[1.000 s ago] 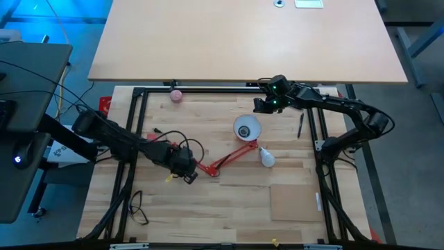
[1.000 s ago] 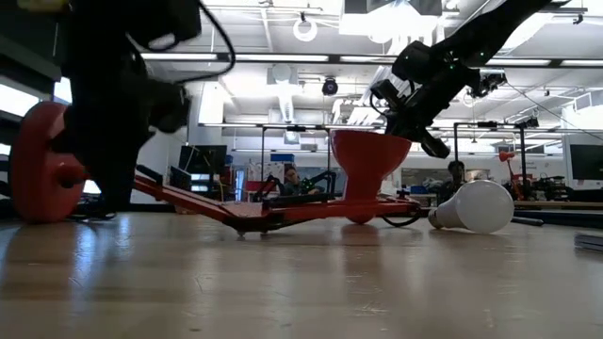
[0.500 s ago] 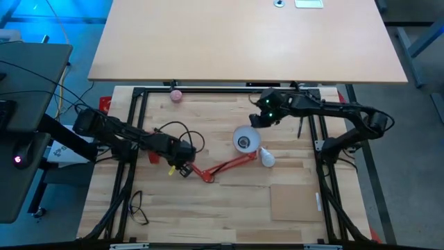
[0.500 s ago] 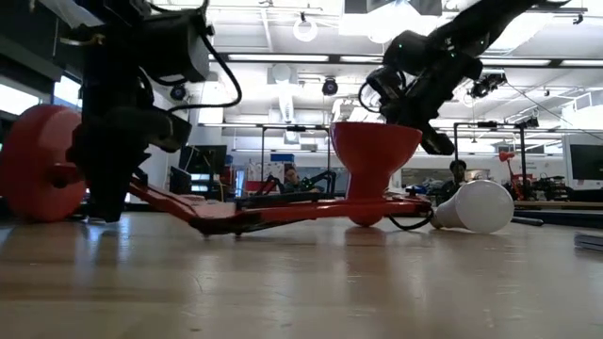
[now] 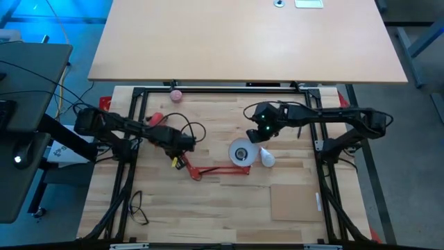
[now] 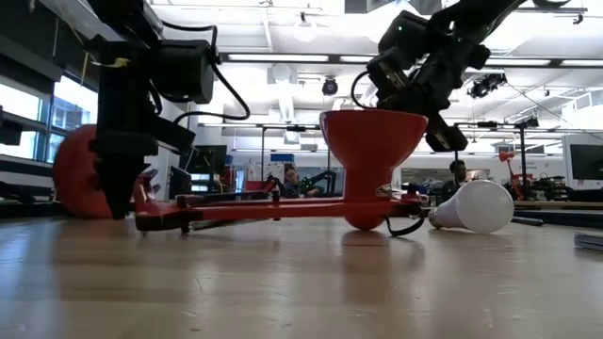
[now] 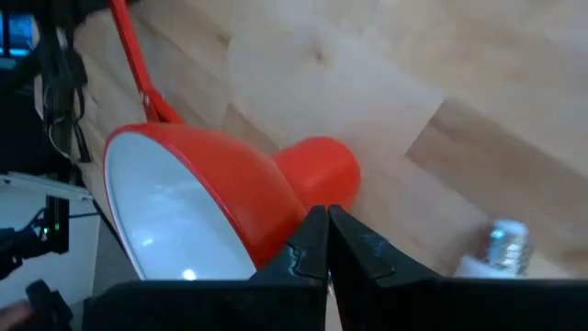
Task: Screw lightbulb
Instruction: Prepare the desk lamp
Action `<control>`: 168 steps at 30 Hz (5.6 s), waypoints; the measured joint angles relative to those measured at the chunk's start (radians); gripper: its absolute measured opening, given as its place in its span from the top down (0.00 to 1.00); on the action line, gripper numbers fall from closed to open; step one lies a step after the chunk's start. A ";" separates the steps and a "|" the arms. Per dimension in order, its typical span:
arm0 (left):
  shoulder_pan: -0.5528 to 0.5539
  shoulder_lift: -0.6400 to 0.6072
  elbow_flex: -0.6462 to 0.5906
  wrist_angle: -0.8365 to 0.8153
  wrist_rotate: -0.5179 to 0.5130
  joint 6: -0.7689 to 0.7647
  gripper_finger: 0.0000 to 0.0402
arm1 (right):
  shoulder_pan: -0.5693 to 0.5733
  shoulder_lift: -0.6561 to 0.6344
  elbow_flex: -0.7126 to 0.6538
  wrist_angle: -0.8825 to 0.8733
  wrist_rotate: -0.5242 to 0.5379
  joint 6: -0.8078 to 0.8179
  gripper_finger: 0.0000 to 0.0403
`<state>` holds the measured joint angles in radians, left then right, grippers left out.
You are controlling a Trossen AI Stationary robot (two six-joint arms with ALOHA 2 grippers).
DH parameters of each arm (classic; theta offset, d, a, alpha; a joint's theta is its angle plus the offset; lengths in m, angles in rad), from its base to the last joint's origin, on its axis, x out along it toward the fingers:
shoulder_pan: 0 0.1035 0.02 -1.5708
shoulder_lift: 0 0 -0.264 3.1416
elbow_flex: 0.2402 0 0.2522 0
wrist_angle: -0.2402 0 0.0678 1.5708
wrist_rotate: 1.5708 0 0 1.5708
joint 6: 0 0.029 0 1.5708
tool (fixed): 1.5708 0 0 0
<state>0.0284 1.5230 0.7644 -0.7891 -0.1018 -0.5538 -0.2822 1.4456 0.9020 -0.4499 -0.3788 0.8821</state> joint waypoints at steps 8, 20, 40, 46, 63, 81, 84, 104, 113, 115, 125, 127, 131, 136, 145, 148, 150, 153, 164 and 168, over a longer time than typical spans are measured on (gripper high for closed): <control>0.080 0.000 0.001 -0.019 -0.045 0.146 1.00 | 0.084 -0.004 0.000 0.005 0.025 0.055 1.00; 0.204 0.000 0.001 0.084 -0.082 0.230 1.00 | 0.141 -0.062 0.000 -0.041 0.076 0.107 1.00; 0.240 -0.002 0.005 0.092 0.007 0.259 1.00 | 0.125 -0.290 0.001 -0.174 0.213 -0.057 1.00; 0.240 -0.002 0.005 0.039 0.013 0.304 1.00 | 0.211 -0.313 0.266 -0.134 0.202 -0.400 1.00; 0.239 -0.002 0.005 0.016 0.098 0.340 1.00 | 0.298 0.249 1.160 -0.987 0.430 -1.050 0.76; 0.240 -0.002 0.005 0.028 0.101 0.401 1.00 | 0.267 -0.073 0.369 -0.818 0.331 -0.321 0.26; 0.240 -0.002 0.005 0.028 0.109 0.401 1.00 | 0.277 -0.128 0.215 -0.747 0.277 -0.082 0.26; 0.239 -0.002 0.005 0.032 0.123 0.375 1.00 | 0.262 -0.123 0.016 -0.478 0.280 0.073 0.26; 0.240 -0.002 0.005 0.031 0.120 0.375 1.00 | 0.245 -0.123 0.017 -0.469 0.286 0.139 0.23; 0.240 -0.002 0.005 0.031 0.120 0.375 1.00 | 0.230 -0.123 0.018 -0.492 0.271 0.197 0.21; 0.240 -0.002 0.005 0.031 0.120 0.390 1.00 | 0.249 -0.123 0.018 -0.475 0.238 0.209 0.19; 0.240 -0.002 0.005 0.030 0.120 0.390 1.00 | 0.265 -0.123 0.018 -0.476 0.266 0.213 0.19; 0.240 -0.002 0.005 0.031 0.120 0.393 1.00 | 0.277 -0.123 0.018 -0.465 0.283 0.237 0.19; 0.240 -0.002 0.005 0.031 0.120 0.399 1.00 | 0.282 -0.123 0.018 -0.402 0.349 0.296 0.19; 0.240 -0.002 0.005 0.033 0.120 0.396 1.00 | 0.290 -0.123 0.019 -0.368 0.366 0.195 0.19; 0.240 -0.002 0.005 0.034 0.120 0.378 1.00 | 0.290 -0.117 0.019 -0.436 0.391 0.261 0.19; 0.240 -0.002 0.005 0.035 0.120 0.375 1.00 | 0.287 -0.102 0.012 -0.450 0.376 0.284 0.19; 0.240 -0.002 0.005 0.037 0.120 0.375 1.00 | 0.287 -0.070 -0.005 -0.444 0.325 0.278 0.19; 0.239 -0.002 0.005 0.039 0.113 0.374 1.00 | 0.269 0.081 -0.011 -0.342 0.227 0.162 0.19; 0.239 -0.002 0.005 0.033 0.113 0.372 1.00 | 0.277 0.117 -0.012 -0.328 0.233 0.155 0.19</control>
<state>0.2676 1.5211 0.7692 -0.7564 0.0109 -0.1818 -0.0056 1.5626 0.8898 -0.7779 -0.1459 1.0375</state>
